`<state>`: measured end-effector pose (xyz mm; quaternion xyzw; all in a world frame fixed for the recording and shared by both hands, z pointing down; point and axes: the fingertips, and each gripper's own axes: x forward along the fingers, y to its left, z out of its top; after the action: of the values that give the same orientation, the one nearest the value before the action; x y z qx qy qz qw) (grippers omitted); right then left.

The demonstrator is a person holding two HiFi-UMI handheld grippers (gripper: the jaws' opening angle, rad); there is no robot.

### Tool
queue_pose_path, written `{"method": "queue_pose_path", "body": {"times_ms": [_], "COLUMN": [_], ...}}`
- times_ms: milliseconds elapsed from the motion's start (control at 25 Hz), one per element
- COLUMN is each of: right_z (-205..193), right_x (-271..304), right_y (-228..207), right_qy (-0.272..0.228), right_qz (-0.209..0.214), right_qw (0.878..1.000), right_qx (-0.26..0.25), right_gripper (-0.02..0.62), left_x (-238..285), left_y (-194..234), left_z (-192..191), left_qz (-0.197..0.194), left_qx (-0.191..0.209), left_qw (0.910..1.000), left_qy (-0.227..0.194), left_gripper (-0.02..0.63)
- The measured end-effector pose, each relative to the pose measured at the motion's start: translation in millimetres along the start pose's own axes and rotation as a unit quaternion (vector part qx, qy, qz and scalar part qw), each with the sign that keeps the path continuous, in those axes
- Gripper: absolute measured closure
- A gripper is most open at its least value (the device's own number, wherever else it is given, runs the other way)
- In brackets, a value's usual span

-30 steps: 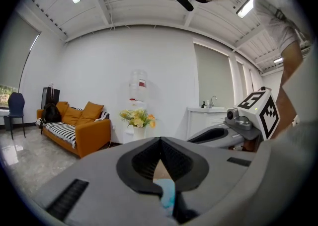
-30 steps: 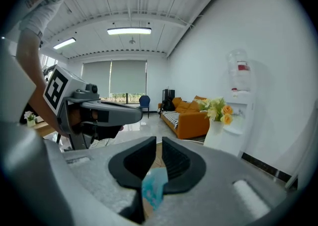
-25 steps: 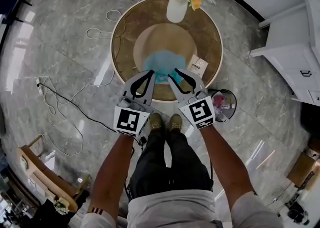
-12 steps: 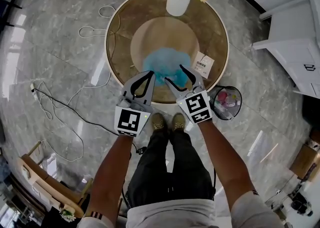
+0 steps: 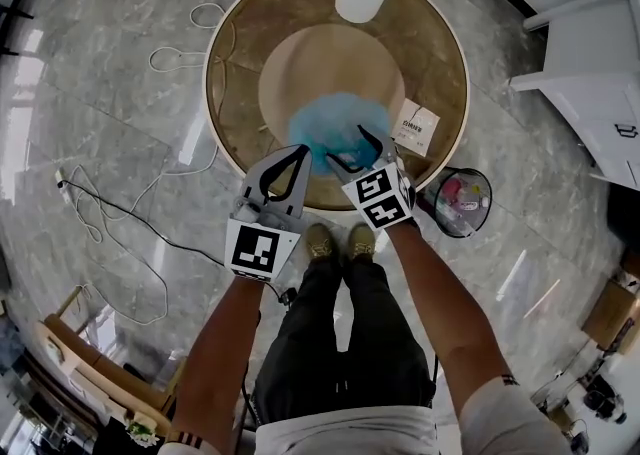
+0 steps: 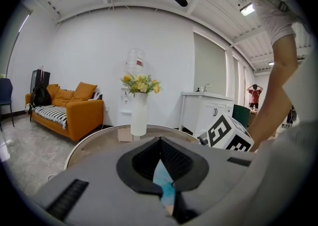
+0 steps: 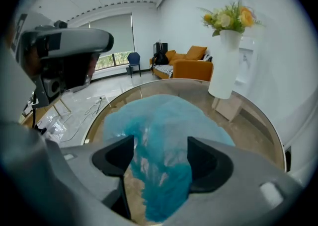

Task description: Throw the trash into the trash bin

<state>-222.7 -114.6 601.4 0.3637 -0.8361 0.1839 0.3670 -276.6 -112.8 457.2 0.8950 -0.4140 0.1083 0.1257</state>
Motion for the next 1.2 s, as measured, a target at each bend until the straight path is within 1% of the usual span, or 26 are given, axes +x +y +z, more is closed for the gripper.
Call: {"method": "queue_pose_path", "body": {"times_ms": [200, 320, 440, 480, 520, 640, 720, 920, 1040, 1200], "right_z": [-15, -16, -13, -14, -14, -15, -12, 9, 18, 19], "right_x": [13, 16, 16, 16, 16, 13, 5, -39, -72, -117], "right_y": [1, 4, 12, 13, 14, 15, 14, 5, -3, -17], "right_qy": [0.036, 0.037, 0.029, 0.027, 0.025, 0.019, 0.005, -0.069, -0.109, -0.151], "right_qz": [0.001, 0.003, 0.003, 0.0, -0.003, -0.003, -0.006, -0.026, -0.045, -0.075], "right_qw": [0.999, 0.999, 1.0, 1.0, 1.0, 1.0, 1.0, 0.995, 0.989, 0.98], "right_qx": [0.0, 0.001, -0.005, -0.005, -0.003, 0.011, 0.021, 0.065, 0.084, 0.104], "right_gripper": [0.273, 0.309, 0.438, 0.494, 0.573, 0.586, 0.588, 0.588, 0.588, 0.588], "left_x": [2, 2, 2, 1, 1, 0, 0, 3, 9, 16], "left_y": [1, 1, 2, 2, 2, -1, -4, -22, -38, -71], "left_z": [0, 1, -1, -2, -3, -5, -5, 6, 18, 32], "left_qz": [-0.008, -0.011, -0.014, -0.015, -0.015, -0.017, -0.019, -0.025, -0.038, -0.059], "left_qx": [-0.005, -0.009, -0.01, -0.012, -0.013, -0.012, -0.01, -0.008, -0.006, -0.002], "left_qw": [0.9999, 0.9999, 0.9998, 0.9998, 0.9998, 0.9998, 0.9998, 0.9996, 0.9991, 0.9979], "left_qy": [-0.003, -0.004, -0.003, -0.002, -0.002, -0.002, -0.001, -0.009, -0.018, -0.026], "left_gripper": [0.606, 0.606, 0.606, 0.606, 0.606, 0.606, 0.606, 0.606, 0.606, 0.606]}}
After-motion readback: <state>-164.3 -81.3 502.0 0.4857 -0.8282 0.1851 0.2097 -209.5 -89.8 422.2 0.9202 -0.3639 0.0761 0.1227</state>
